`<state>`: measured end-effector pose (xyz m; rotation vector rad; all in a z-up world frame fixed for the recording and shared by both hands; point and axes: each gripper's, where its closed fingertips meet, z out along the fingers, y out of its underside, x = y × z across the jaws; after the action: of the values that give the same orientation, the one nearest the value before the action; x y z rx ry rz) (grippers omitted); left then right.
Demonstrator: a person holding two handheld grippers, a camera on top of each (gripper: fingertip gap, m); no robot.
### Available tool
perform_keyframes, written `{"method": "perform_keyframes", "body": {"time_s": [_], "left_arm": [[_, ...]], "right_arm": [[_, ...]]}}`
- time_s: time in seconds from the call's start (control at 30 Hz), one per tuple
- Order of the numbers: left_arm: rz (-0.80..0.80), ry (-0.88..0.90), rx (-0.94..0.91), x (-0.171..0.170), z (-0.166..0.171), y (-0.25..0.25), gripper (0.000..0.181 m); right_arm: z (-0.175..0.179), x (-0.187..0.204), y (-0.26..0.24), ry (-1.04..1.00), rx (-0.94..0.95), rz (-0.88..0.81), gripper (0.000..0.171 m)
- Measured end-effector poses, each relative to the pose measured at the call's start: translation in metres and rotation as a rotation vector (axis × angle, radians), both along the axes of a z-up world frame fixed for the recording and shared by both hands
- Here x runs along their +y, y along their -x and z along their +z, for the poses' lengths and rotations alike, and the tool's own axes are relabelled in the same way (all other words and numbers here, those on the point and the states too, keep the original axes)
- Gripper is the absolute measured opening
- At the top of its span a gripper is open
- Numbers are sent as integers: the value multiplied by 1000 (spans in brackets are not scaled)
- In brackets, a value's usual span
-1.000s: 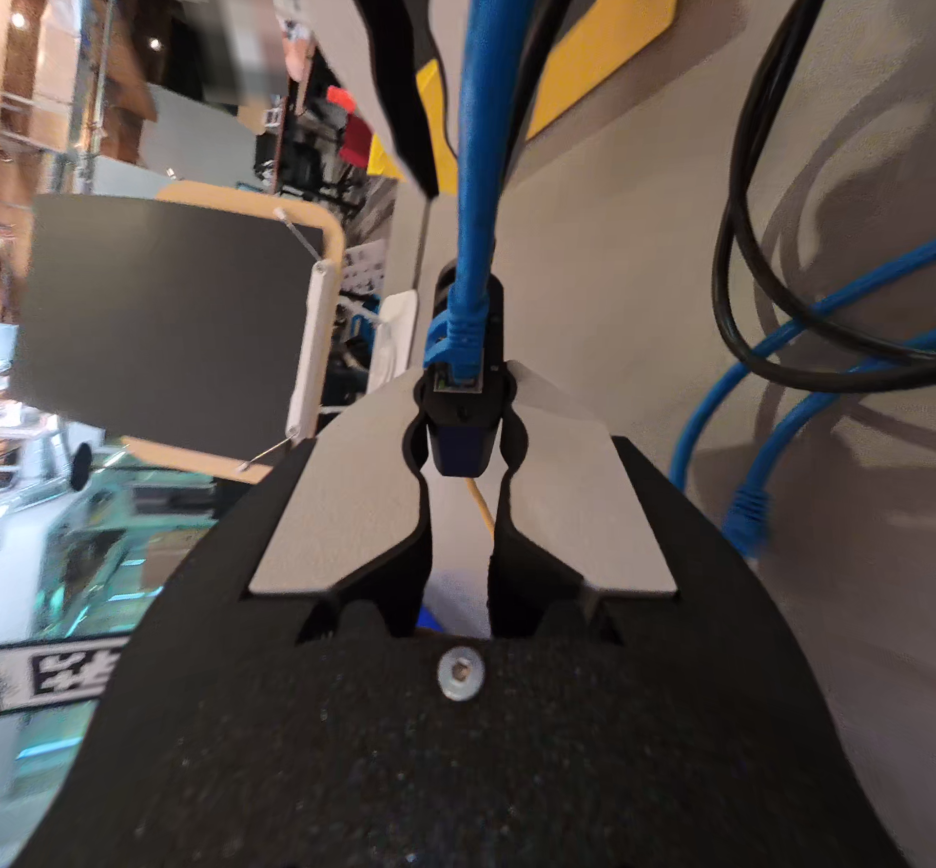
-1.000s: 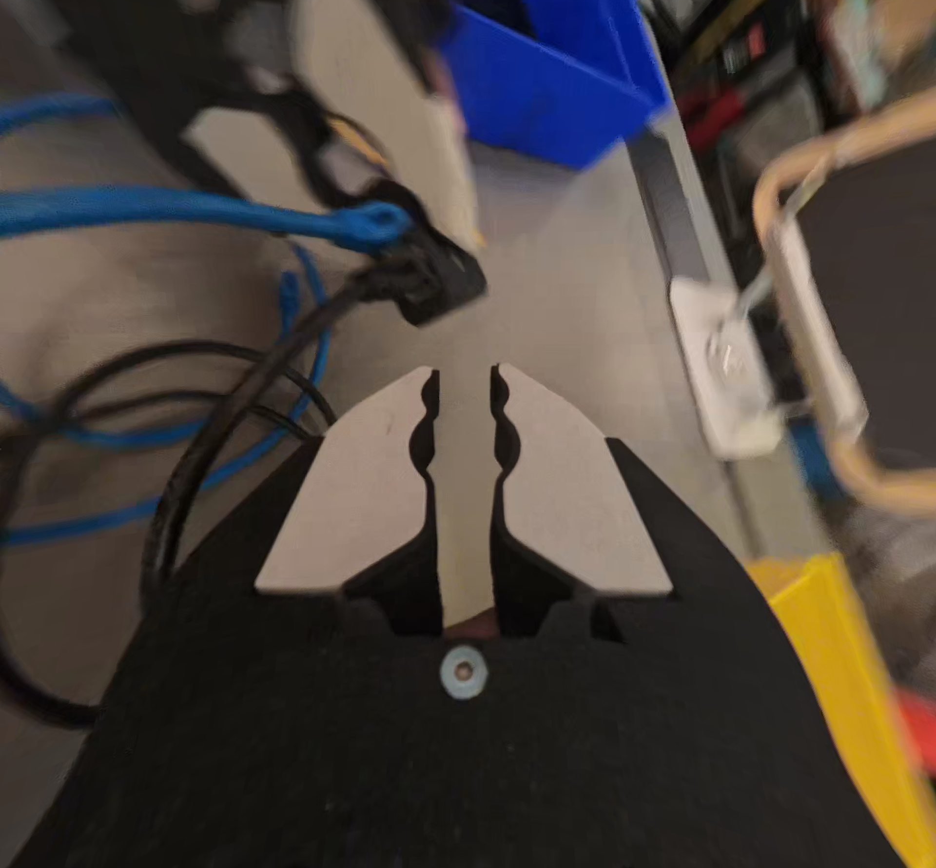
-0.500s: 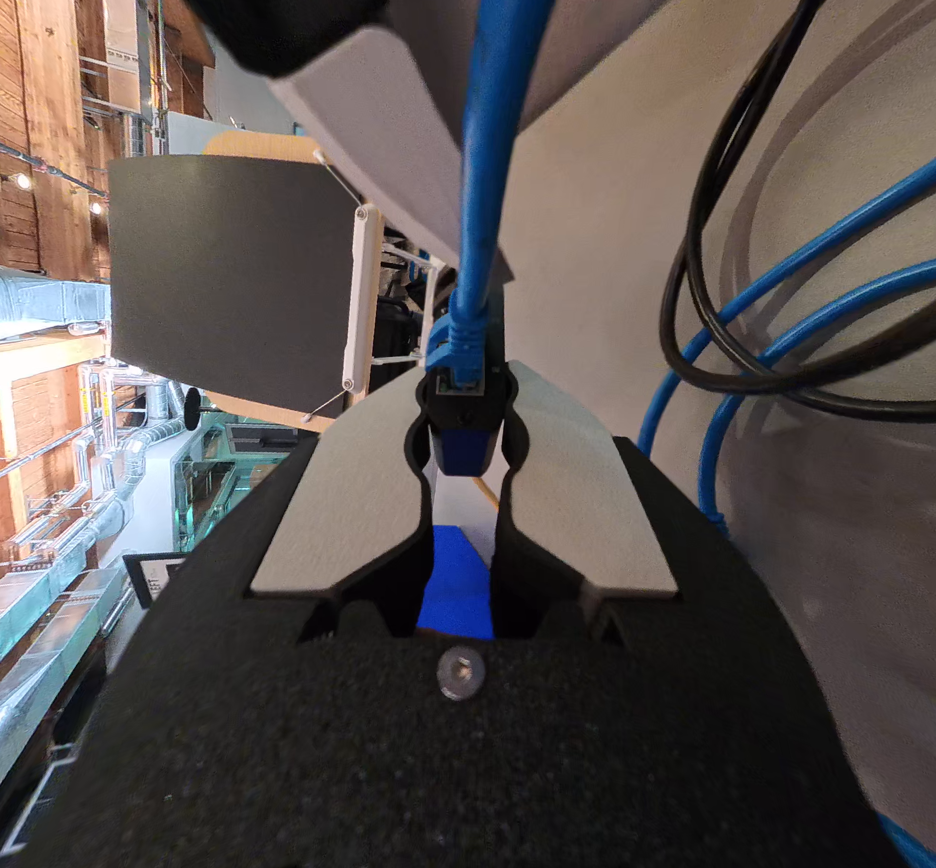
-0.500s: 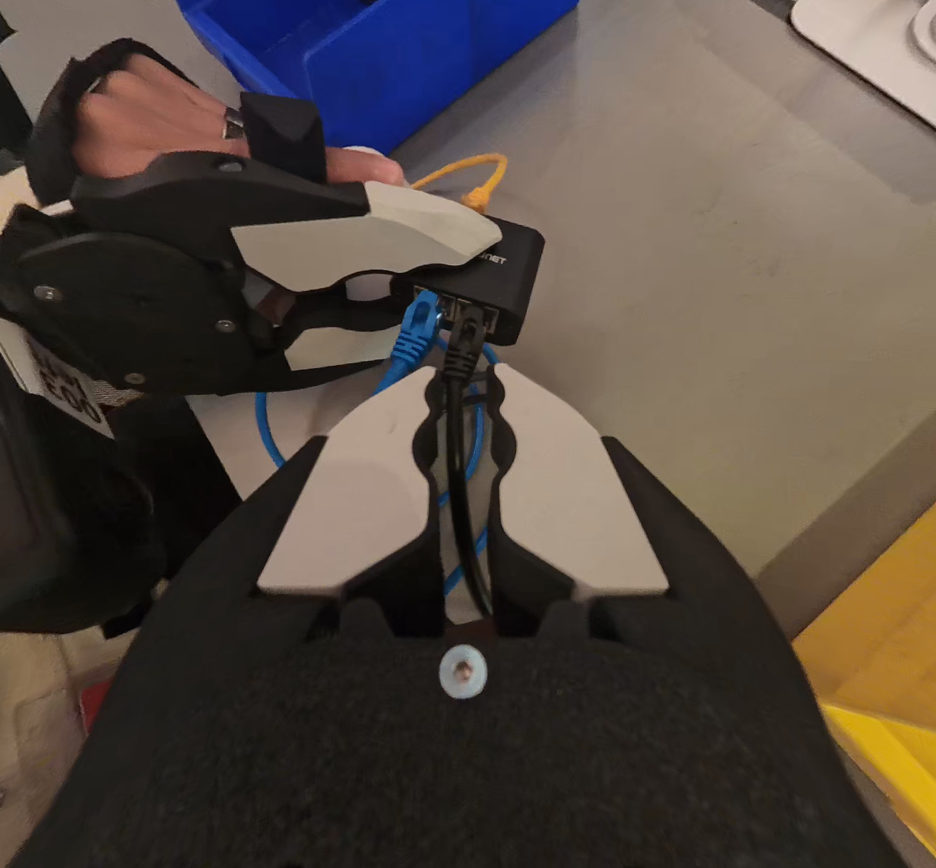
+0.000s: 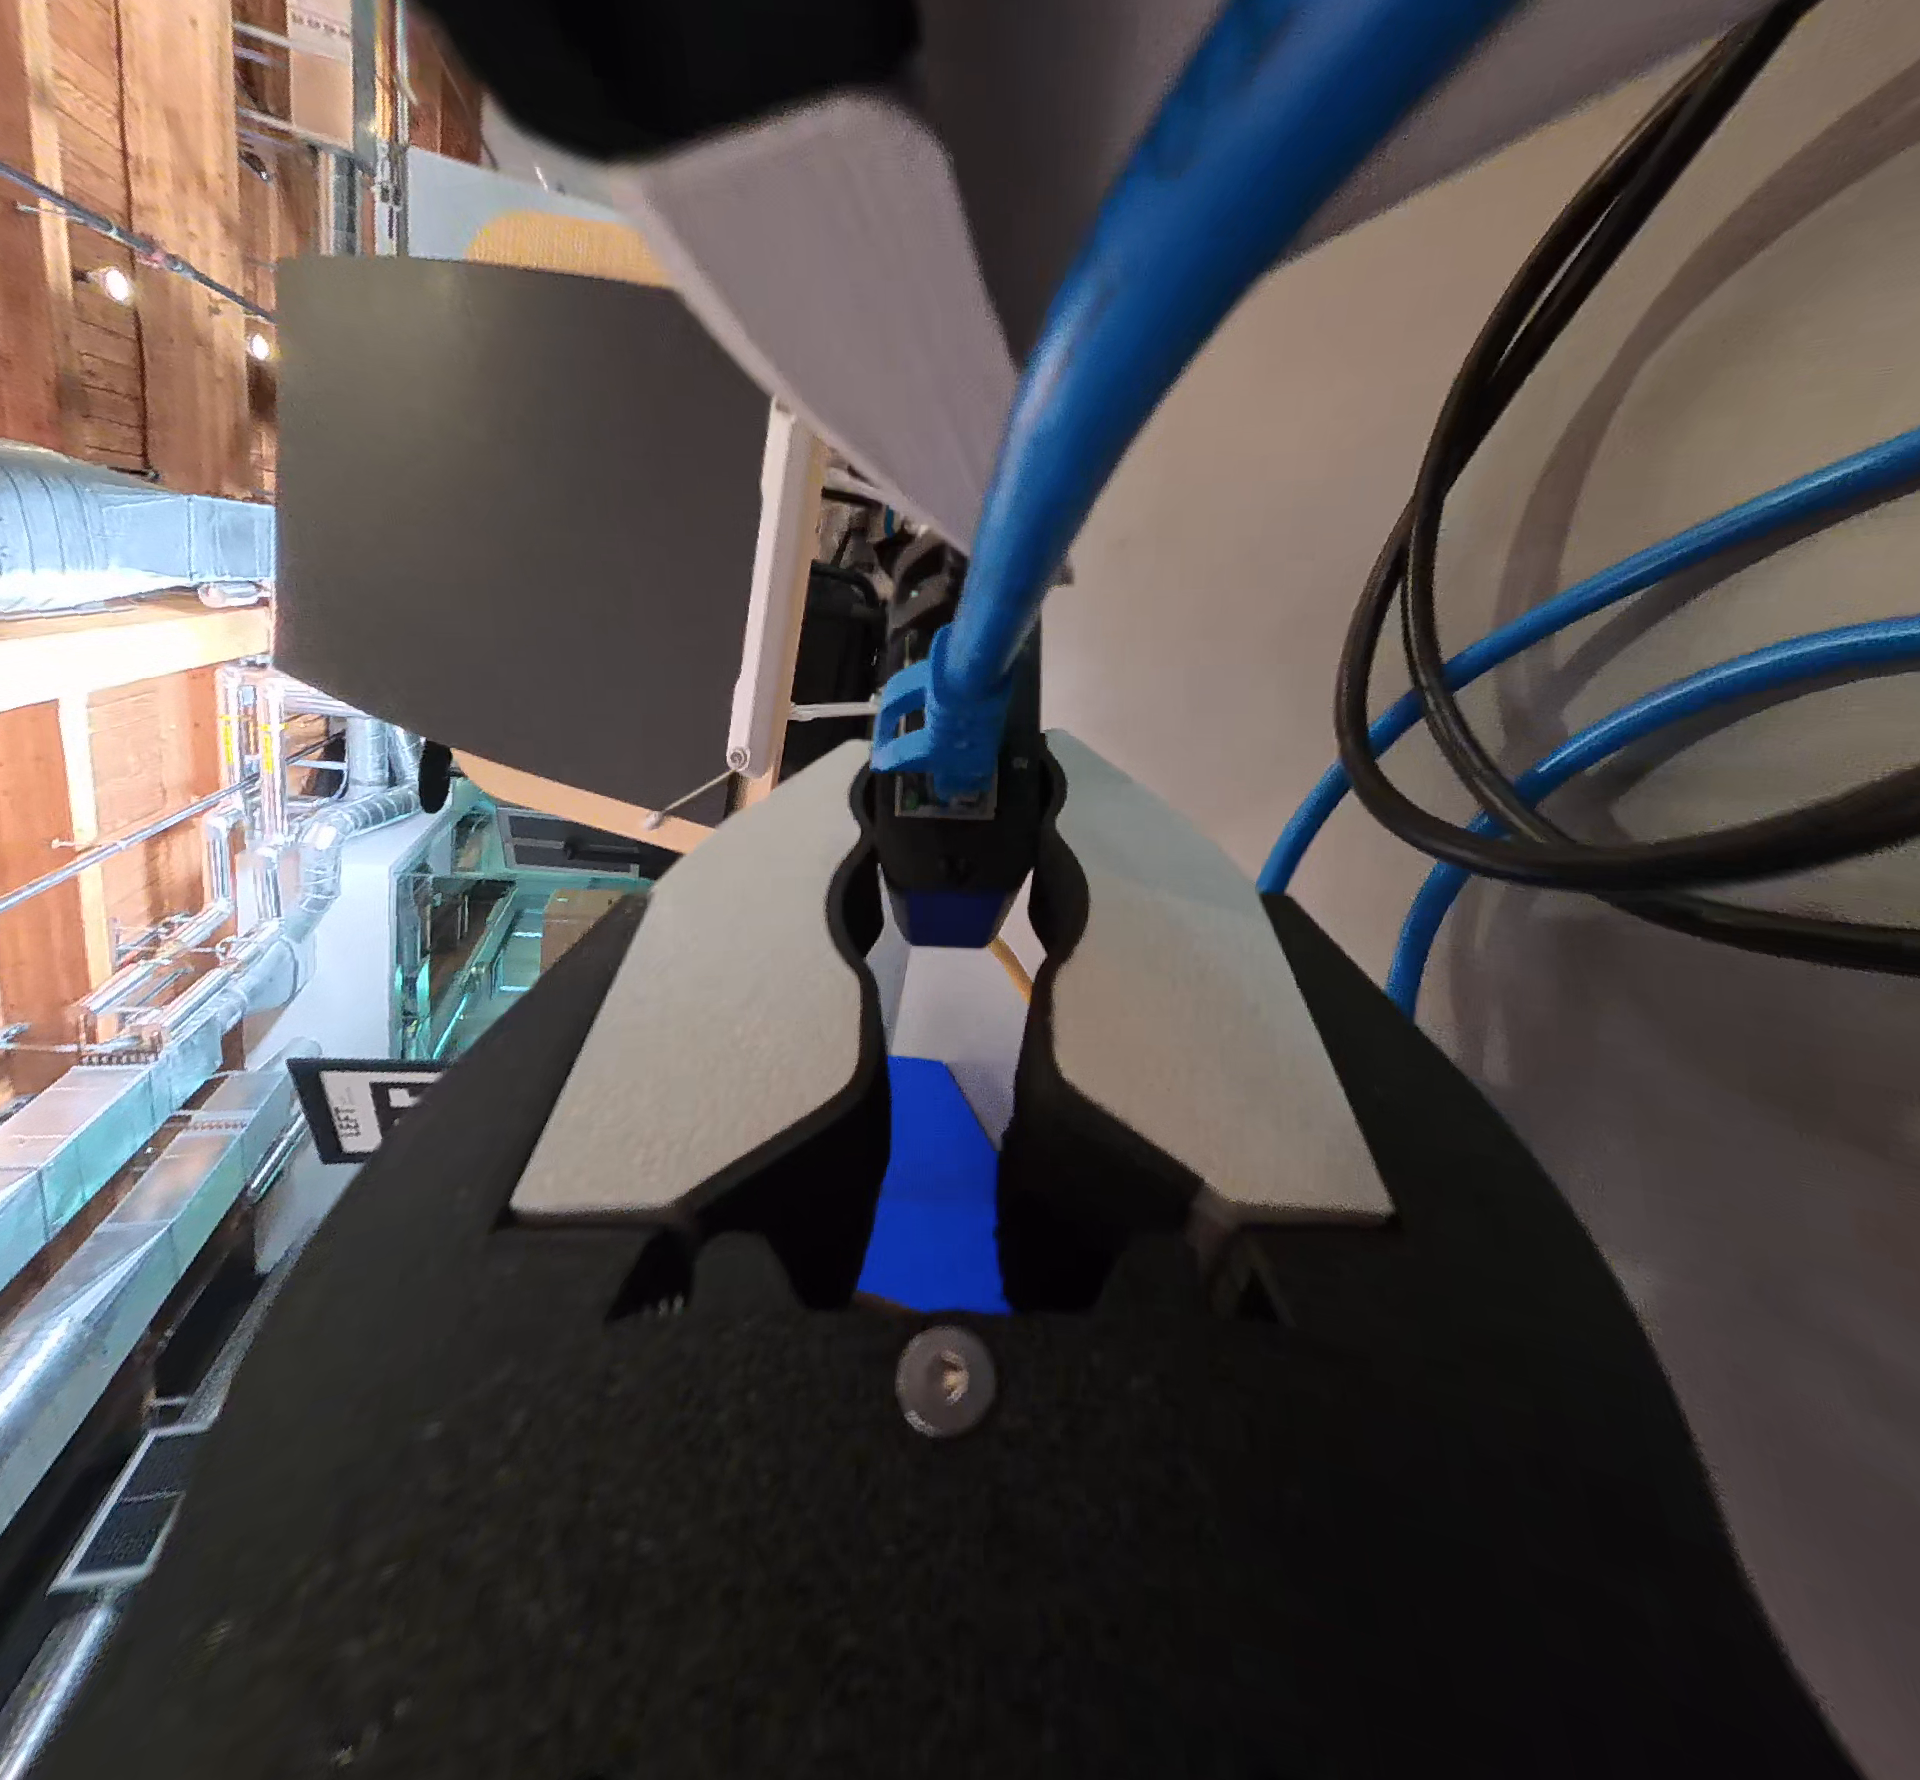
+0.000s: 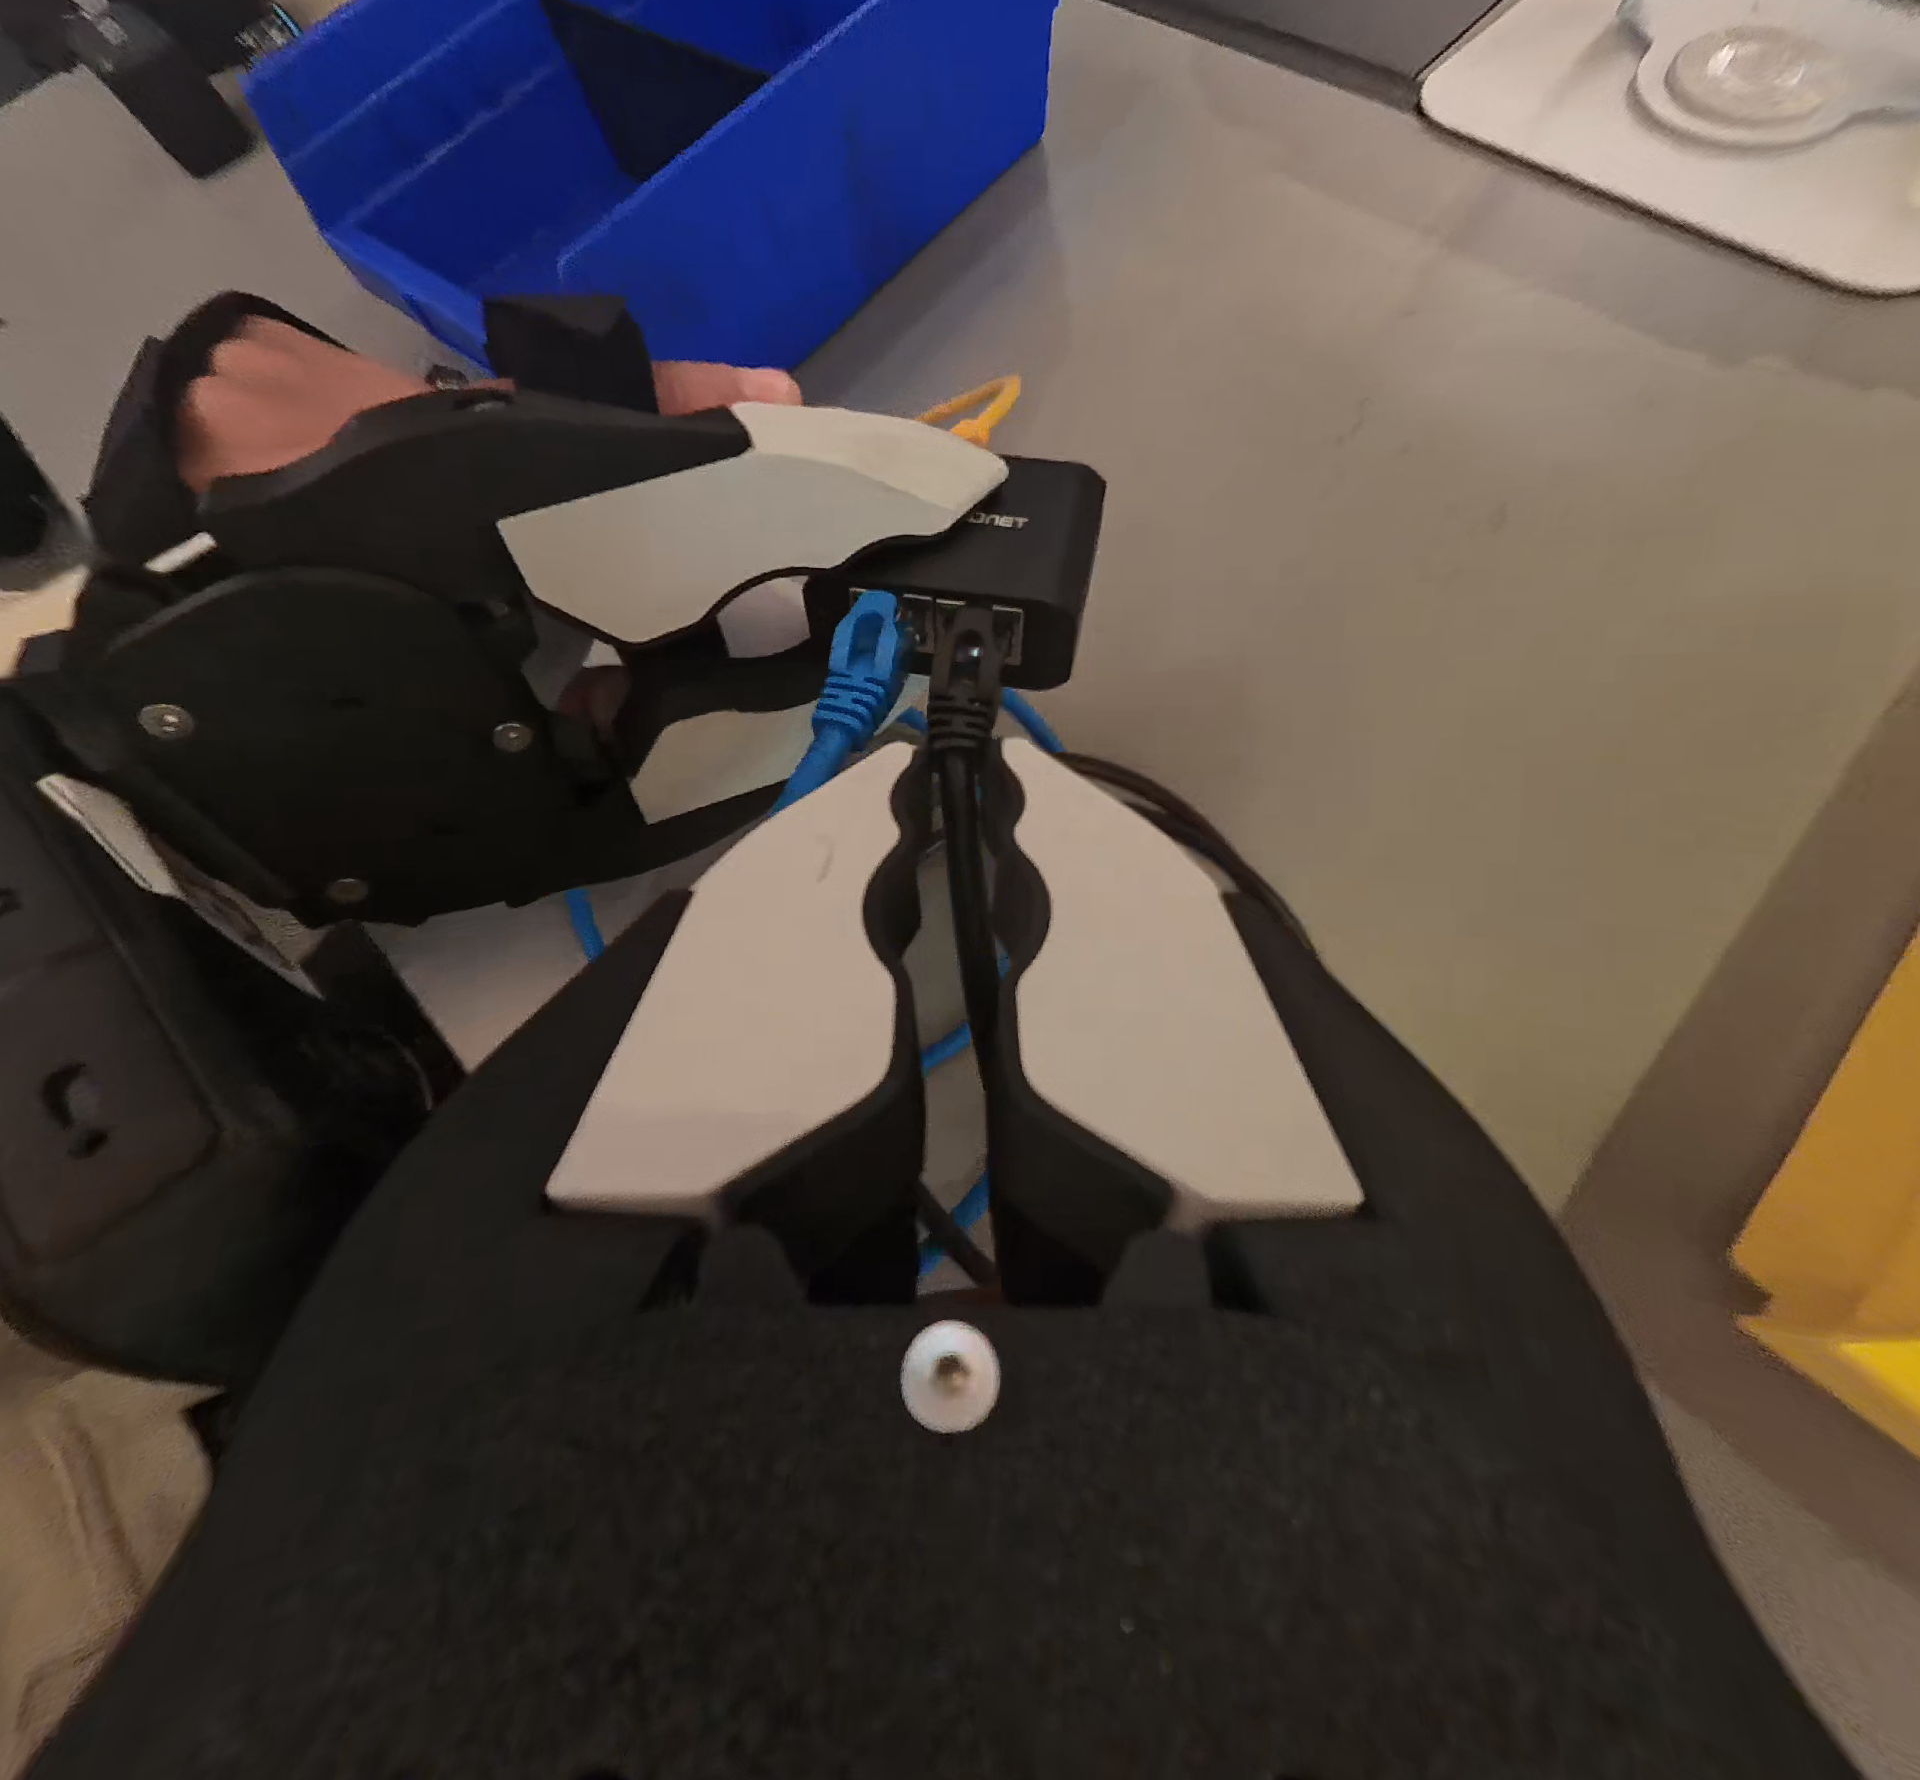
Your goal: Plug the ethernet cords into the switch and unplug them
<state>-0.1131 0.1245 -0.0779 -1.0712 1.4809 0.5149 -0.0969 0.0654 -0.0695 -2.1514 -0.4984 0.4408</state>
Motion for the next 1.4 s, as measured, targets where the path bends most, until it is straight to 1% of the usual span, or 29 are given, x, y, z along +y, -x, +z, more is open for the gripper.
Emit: {"method": "perform_keyframes", "body": {"time_s": [0.1, 0.17, 0.2, 0.23, 0.27, 0.33, 0.43, 0.5, 0.67, 0.97, 1.07, 1.13, 1.2, 1.27, 1.3, 1.4], "left_arm": [[-57, -8, 37, -5, -4, -2, 25], [-65, -139, 40, 0, 7, 4, 24], [-61, -198, 27, 3, 13, 9, 24], [-87, -237, 16, 0, 18, 10, 24], [-114, -288, 2, -4, 23, 10, 24], [-128, -365, -15, -12, 30, 7, 24], [-131, -379, -7, -17, 29, 1, 24], [-130, -380, 0, -18, 29, 0, 24], [-118, -373, 5, -16, 28, 2, 24], [-114, -369, 8, -15, 26, 3, 24], [-103, -374, 9, -15, 25, 5, 24], [-109, -369, -11, -16, 24, 6, 23], [-101, -402, -2, -18, 24, 7, 23], [-94, -424, -12, -19, 27, 6, 24], [-94, -434, -8, -19, 26, 6, 24], [-74, -436, -13, -20, 25, 5, 25]], "right_arm": [[-5, -5, 0, 42, 110, 30, 10], [-3, -13, 4, 111, 216, 109, 6], [1, -16, 3, 154, 296, 137, 16], [4, -15, 0, 209, 383, 146, 32], [8, -14, -1, 270, 482, 155, 35], [10, -8, 2, 379, 645, 184, 33], [8, -9, 14, 559, 831, 262, 36], [13, -7, 16, 594, 937, 280, 26], [17, -7, 17, 590, 998, 287, 14], [15, -3, 19, 626, 1096, 277, 14], [12, -4, 21, 613, 1069, 271, 14], [10, -5, 23, 583, 1017, 277, 13], [7, -6, 23, 568, 977, 279, 13], [7, -7, 22, 557, 982, 287, 13], [5, -8, 21, 545, 948, 290, 13], [2, -7, 19, 556, 973, 298, 13]]}}
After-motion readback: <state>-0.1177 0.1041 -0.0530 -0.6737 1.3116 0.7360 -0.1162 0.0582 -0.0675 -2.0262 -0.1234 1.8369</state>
